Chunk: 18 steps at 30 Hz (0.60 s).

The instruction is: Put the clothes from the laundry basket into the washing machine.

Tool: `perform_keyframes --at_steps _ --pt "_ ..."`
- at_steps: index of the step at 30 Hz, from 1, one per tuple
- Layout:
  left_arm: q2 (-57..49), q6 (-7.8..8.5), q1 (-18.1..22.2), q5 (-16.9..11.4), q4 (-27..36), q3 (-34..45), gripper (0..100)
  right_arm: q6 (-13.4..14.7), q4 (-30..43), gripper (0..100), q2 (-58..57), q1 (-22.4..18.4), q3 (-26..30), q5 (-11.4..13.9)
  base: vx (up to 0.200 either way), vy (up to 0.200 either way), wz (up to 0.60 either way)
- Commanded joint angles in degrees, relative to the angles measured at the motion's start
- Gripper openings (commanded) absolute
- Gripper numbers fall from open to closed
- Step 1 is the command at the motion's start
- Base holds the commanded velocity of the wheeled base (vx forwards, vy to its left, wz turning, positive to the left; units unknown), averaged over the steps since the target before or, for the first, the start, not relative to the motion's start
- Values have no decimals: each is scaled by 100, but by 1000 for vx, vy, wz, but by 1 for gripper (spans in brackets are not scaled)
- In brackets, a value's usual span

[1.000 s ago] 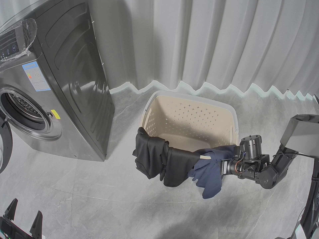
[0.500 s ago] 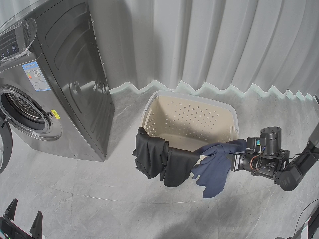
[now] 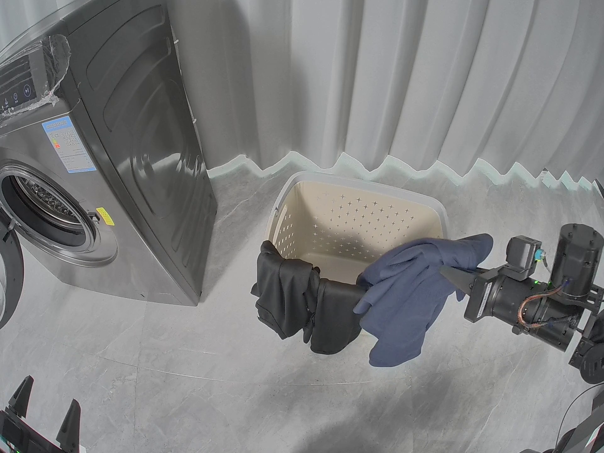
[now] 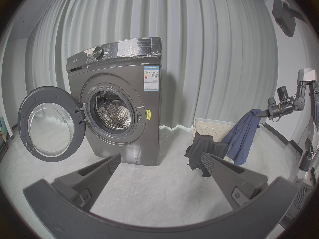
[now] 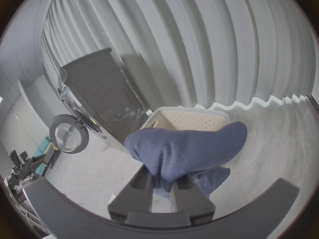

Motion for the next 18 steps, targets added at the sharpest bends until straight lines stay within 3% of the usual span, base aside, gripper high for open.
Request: perform_keyframes --at_steps 1,15,18 --pt "-86 3 0 8 1 92 100 -10 -176 0 -627 96 173 16 0 0 0" --pt "-86 38 0 -10 1 92 100 -89 -677 0 -777 281 138 175 0 0 0" --pt "-86 30 9 -19 -7 92 100 -221 -686 0 -706 298 85 183 0 0 0"
